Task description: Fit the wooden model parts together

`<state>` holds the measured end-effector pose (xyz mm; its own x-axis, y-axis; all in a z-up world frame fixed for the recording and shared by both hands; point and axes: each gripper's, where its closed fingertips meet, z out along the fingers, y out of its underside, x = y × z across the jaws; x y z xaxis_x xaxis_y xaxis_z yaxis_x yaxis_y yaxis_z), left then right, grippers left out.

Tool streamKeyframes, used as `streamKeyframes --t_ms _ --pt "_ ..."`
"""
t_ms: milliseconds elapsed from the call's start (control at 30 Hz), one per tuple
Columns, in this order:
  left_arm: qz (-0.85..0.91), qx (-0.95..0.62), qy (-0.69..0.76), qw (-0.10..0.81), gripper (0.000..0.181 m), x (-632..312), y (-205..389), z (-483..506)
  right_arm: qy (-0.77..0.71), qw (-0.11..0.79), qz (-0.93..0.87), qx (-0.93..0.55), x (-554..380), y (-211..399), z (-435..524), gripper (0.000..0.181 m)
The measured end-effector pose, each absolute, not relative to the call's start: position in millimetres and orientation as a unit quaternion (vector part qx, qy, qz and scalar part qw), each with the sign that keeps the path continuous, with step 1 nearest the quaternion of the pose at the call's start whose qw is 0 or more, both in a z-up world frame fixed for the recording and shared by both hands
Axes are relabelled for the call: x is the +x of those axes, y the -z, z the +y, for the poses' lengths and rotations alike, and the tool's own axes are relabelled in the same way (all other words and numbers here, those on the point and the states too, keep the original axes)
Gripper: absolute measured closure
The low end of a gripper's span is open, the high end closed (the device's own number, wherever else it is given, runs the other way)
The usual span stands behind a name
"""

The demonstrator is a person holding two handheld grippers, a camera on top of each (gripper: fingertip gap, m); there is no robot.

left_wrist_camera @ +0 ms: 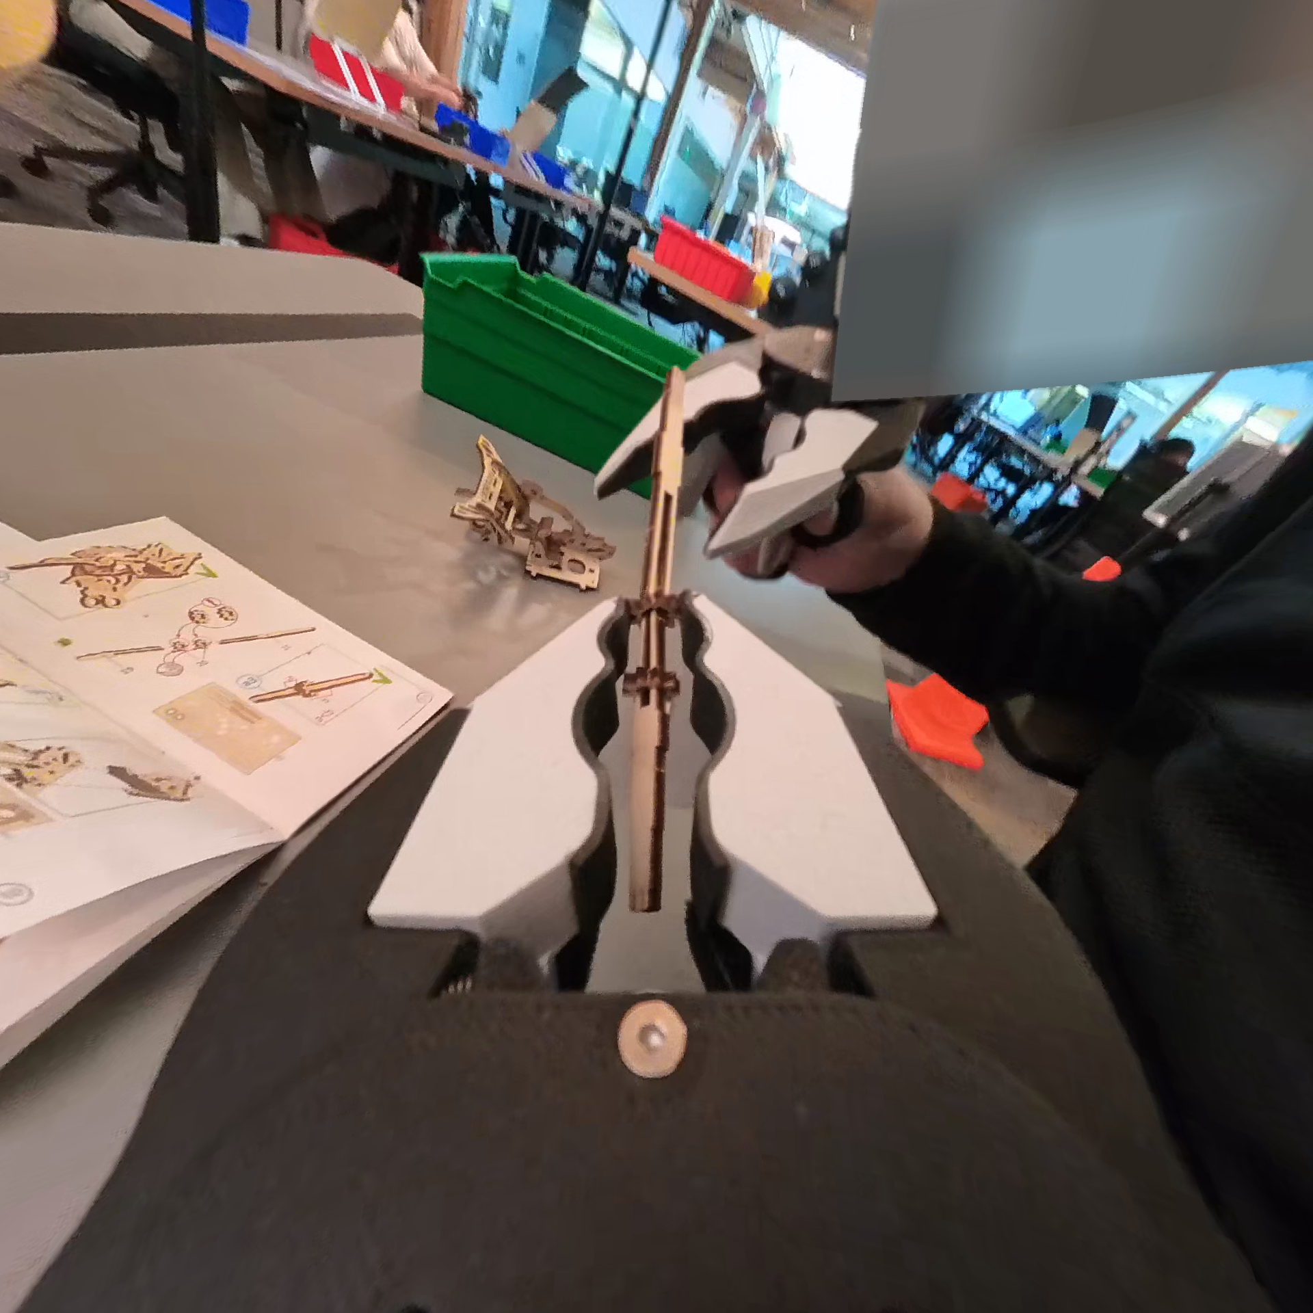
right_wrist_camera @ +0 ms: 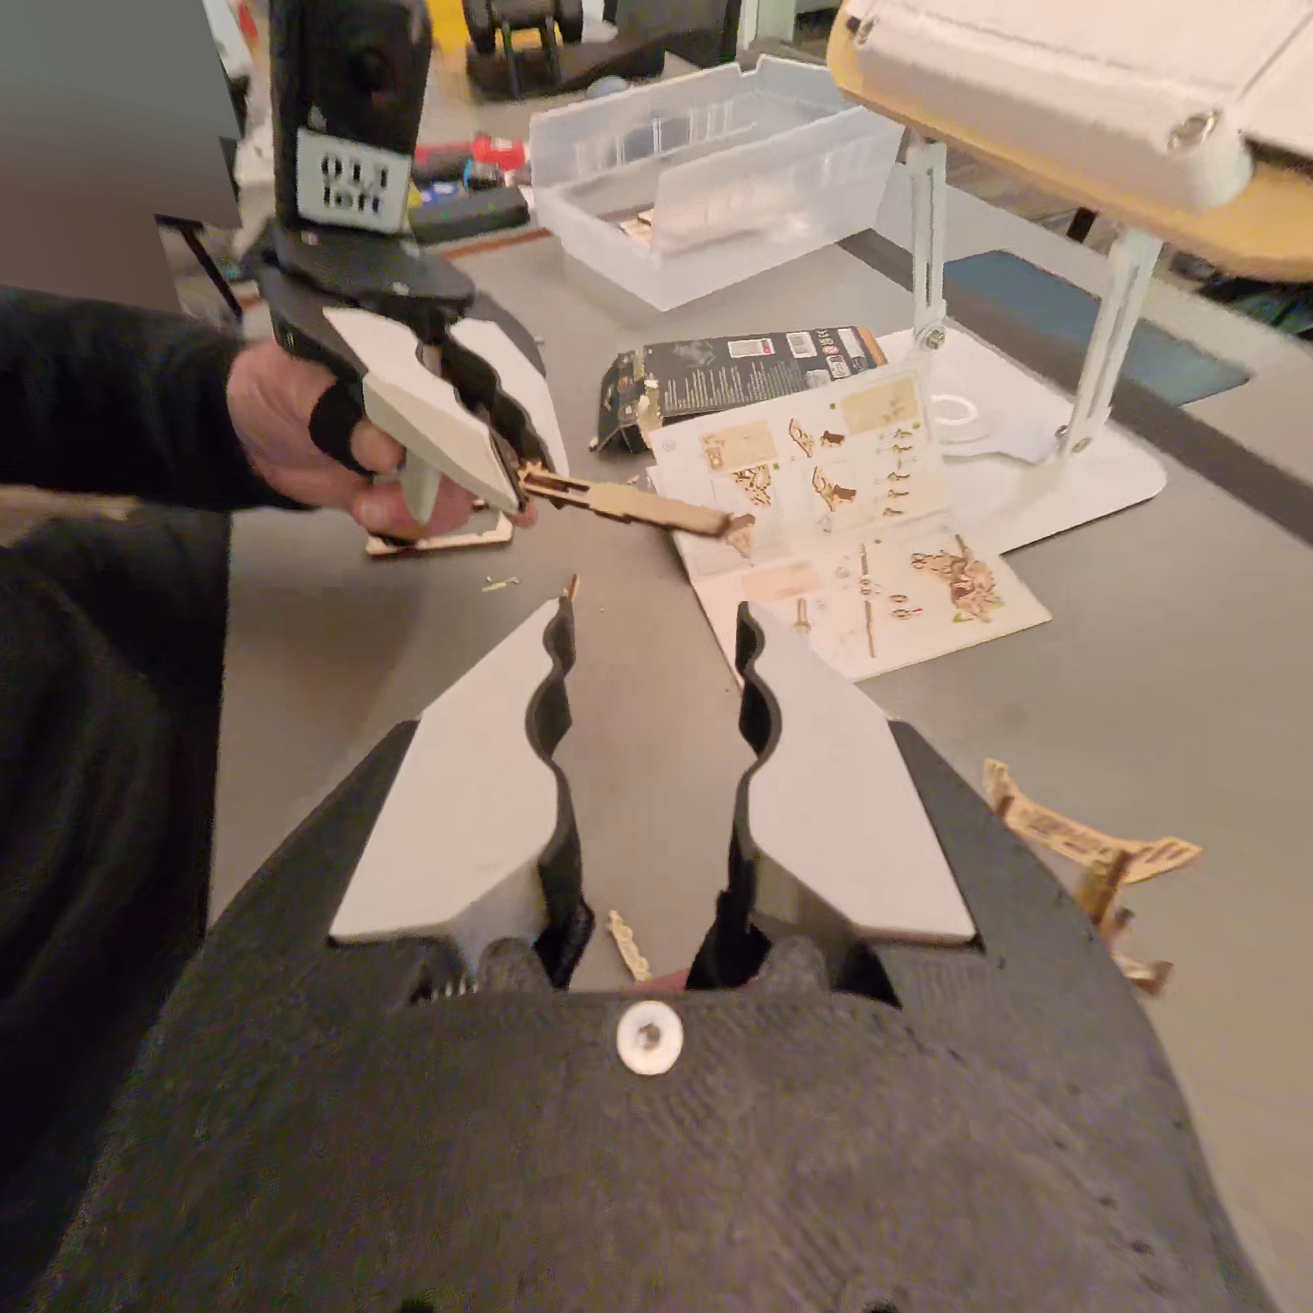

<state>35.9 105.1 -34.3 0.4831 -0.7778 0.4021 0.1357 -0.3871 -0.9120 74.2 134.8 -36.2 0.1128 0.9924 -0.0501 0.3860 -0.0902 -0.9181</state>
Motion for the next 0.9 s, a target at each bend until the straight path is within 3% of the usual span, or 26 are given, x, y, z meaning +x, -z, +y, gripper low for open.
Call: streamKeyframes --t_ms 233,367,400,667,800,900 --pt "0.203 -0.694 0.435 0.536 0.17 49.3 47.3 106.9 -0.569 0.307 -0.419 -0.638 55.6 37.0 122.8 0.142" --pt "0.219 -0.699 0.424 0.532 0.169 58.6 56.9 103.5 -0.641 0.279 -0.365 -0.615 53.8 32.0 121.9 0.176" --pt "0.221 -0.703 0.422 0.529 0.169 59.9 59.9 103.8 -0.647 0.278 -0.362 -0.611 54.0 31.5 121.8 0.178" --pt "0.253 -0.714 0.395 0.52 0.149 52.8 63.1 104.2 -0.623 0.26 -0.408 -0.615 55.3 33.7 123.1 0.181" --pt "0.289 -0.717 0.423 0.473 0.145 66.4 66.5 95.0 -0.574 0.203 -0.494 -0.62 53.4 44.9 107.1 0.181" --pt "0.317 -0.716 0.425 0.455 0.161 78.3 72.4 88.9 -0.544 0.176 -0.541 -0.617 47.1 51.3 96.5 0.181"
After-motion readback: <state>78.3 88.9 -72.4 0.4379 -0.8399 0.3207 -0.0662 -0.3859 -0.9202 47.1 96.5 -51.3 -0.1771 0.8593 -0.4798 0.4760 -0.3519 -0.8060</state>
